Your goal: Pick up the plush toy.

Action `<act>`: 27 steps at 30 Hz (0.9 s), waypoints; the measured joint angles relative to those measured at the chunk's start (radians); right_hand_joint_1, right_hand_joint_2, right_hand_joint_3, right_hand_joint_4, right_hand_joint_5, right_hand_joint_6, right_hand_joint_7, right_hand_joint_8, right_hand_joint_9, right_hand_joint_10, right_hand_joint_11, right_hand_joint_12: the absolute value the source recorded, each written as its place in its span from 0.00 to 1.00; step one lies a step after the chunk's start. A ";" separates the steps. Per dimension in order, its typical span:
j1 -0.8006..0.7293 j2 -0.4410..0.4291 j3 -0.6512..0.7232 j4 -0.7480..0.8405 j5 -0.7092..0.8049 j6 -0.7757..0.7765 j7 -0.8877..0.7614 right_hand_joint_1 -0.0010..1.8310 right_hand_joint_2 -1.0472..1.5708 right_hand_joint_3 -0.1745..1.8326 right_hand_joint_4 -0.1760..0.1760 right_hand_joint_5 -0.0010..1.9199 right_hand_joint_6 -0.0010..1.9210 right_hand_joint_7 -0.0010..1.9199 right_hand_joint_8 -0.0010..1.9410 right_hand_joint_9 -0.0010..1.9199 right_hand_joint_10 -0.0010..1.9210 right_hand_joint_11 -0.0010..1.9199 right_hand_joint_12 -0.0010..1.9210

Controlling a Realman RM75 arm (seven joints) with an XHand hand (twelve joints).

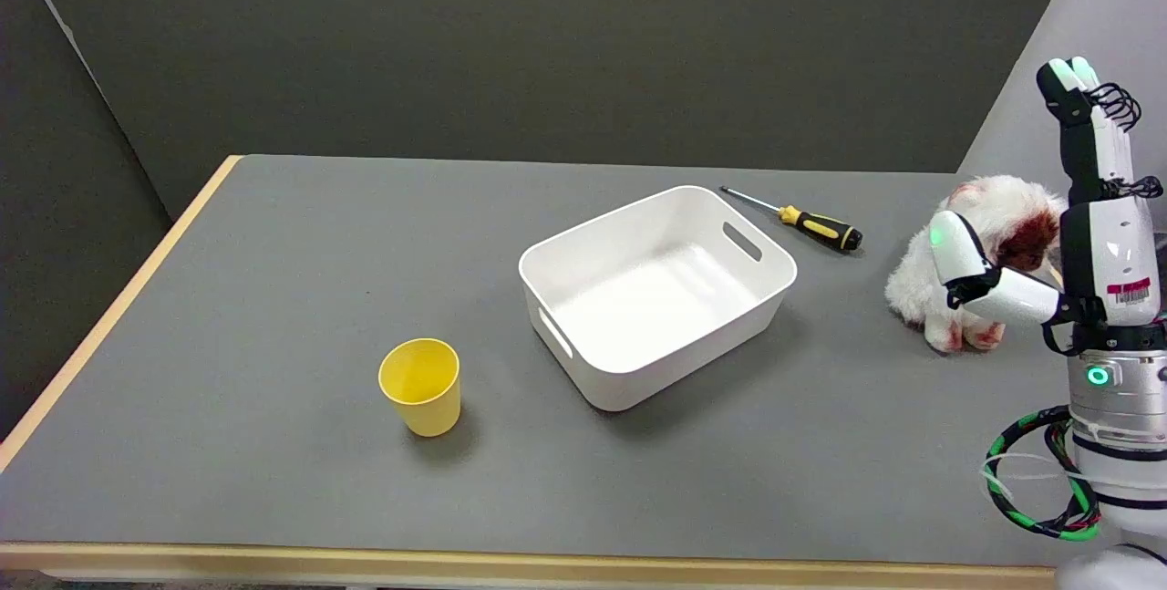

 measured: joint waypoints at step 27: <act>0.002 -0.007 0.005 -0.041 0.207 -0.077 -0.113 0.30 0.60 0.56 0.30 0.02 0.19 0.02 0.14 0.00 0.12 0.00 0.31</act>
